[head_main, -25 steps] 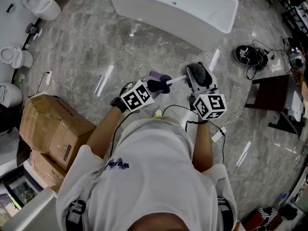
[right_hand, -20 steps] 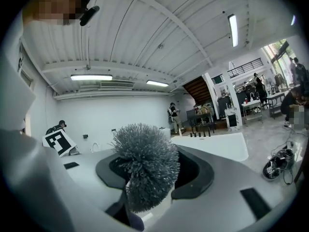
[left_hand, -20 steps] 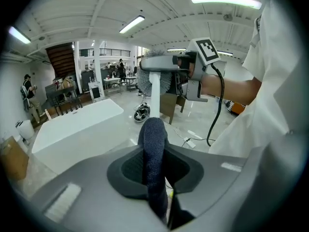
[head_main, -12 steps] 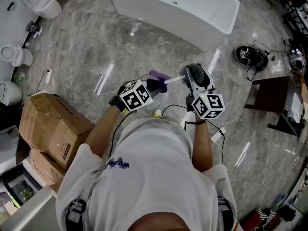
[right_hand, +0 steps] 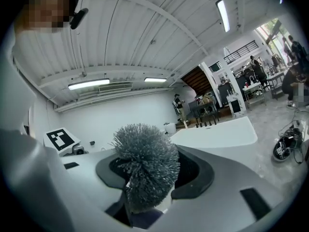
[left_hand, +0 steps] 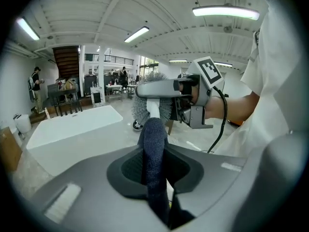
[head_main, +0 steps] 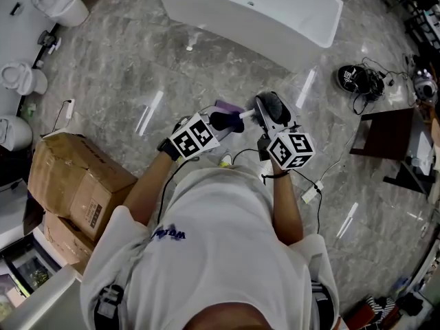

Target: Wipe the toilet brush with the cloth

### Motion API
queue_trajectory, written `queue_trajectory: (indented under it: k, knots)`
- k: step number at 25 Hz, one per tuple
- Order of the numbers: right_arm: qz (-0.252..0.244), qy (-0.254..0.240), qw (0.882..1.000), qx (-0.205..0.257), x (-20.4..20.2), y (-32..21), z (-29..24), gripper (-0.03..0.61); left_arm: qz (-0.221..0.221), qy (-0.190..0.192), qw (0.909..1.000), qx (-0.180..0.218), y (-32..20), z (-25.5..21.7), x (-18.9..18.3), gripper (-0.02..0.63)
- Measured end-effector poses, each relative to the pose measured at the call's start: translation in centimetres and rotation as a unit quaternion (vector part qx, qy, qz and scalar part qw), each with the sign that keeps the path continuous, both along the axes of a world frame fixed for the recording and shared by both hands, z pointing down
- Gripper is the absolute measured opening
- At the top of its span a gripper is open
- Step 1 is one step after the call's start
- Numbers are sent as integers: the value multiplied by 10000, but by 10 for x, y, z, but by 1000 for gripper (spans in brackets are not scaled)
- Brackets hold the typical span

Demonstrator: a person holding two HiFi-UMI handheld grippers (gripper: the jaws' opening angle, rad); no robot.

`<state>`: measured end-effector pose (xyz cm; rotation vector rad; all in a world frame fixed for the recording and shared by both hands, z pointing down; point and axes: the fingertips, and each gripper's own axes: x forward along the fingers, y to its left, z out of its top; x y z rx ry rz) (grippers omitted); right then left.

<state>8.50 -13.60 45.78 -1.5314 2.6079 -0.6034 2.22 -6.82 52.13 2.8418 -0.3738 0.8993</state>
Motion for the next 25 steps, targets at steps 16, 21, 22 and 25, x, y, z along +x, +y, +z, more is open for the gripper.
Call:
queue_trajectory:
  k: [16,21,22,25]
  knots:
    - [875,-359,9955,110,84,-8,-25,213,95,-289,9995,-39,6,12,-29,72]
    - [934,-594,9939,13,76,-10,-25,212,66,-498,9986,172,1,8,-38,73]
    - [929,-603,9938,-2,74,-10,-24,212,65,-531,9984,168,0,9,-39,74]
    - [884,-630,9941,-70,64,-11,-19,212,82,-574,9982,177,-2,10,-43,74]
